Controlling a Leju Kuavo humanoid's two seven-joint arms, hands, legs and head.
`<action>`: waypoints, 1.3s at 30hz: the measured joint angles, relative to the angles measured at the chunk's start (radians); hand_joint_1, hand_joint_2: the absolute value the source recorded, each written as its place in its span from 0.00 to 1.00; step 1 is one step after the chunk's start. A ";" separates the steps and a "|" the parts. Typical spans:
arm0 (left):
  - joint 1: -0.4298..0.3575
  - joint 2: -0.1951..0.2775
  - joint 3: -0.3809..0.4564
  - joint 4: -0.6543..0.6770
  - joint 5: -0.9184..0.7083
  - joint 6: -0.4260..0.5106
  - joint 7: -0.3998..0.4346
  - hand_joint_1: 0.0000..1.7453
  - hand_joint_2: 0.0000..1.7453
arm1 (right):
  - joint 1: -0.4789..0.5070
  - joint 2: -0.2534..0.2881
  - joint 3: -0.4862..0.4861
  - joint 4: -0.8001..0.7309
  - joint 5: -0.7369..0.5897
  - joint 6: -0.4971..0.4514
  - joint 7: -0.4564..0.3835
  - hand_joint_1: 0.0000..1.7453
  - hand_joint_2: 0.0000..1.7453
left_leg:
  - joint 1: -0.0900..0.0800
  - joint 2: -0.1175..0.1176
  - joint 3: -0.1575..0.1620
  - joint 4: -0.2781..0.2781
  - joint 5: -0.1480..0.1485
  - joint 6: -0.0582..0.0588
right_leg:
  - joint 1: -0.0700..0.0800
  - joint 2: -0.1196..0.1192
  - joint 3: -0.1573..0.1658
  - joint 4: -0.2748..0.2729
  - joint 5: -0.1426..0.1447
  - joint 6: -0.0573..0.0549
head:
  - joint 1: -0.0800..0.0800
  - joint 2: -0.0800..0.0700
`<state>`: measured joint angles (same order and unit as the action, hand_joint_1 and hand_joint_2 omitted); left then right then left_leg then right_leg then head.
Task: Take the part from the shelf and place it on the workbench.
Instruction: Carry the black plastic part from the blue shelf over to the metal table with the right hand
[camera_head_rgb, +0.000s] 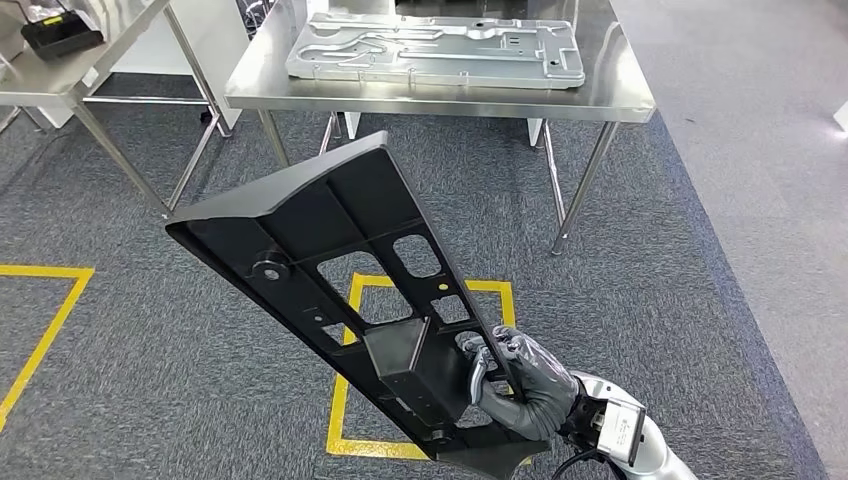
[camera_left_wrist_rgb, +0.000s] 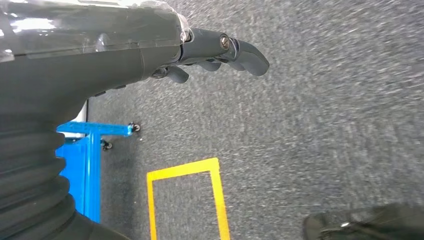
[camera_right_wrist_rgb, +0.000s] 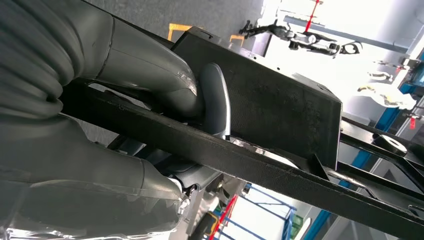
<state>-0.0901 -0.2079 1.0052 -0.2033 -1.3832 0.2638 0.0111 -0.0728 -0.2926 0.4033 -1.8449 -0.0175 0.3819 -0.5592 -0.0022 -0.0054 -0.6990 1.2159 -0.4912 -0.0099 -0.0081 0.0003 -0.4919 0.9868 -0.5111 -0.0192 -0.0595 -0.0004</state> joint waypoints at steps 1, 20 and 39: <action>0.001 0.000 0.000 0.000 -0.001 0.000 0.000 0.00 1.00 | 0.000 0.000 0.000 0.000 0.000 -0.001 0.000 1.00 1.00 | -0.002 -0.004 0.027 -0.073 0.044 0.008 | 0.001 0.001 0.012 -0.001 -0.010 0.001 | 0.000 0.000; 0.003 -0.005 0.000 0.000 -0.009 -0.003 0.014 0.00 1.00 | 0.020 0.003 0.001 -0.011 -0.003 -0.015 0.003 1.00 1.00 | 0.005 0.000 0.261 -0.238 -0.054 0.013 | -0.017 -0.035 -0.156 0.031 0.103 0.043 | 0.001 0.000; 0.004 -0.002 0.000 0.000 -0.008 -0.001 0.004 0.00 1.00 | 0.025 -0.005 0.004 -0.017 -0.015 -0.018 -0.006 1.00 1.00 | -0.014 -0.022 0.100 -0.224 0.081 0.058 | 0.002 0.035 -0.001 0.110 -0.013 0.033 | 0.000 0.000</action>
<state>-0.0865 -0.2102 1.0056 -0.2030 -1.3909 0.2627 0.0153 -0.0476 -0.2974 0.4071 -1.8615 -0.0328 0.3643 -0.5648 -0.0163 -0.0270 -0.5987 0.9924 -0.4106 0.0482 -0.0057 0.0351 -0.4926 1.0971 -0.5238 0.0135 -0.0595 -0.0004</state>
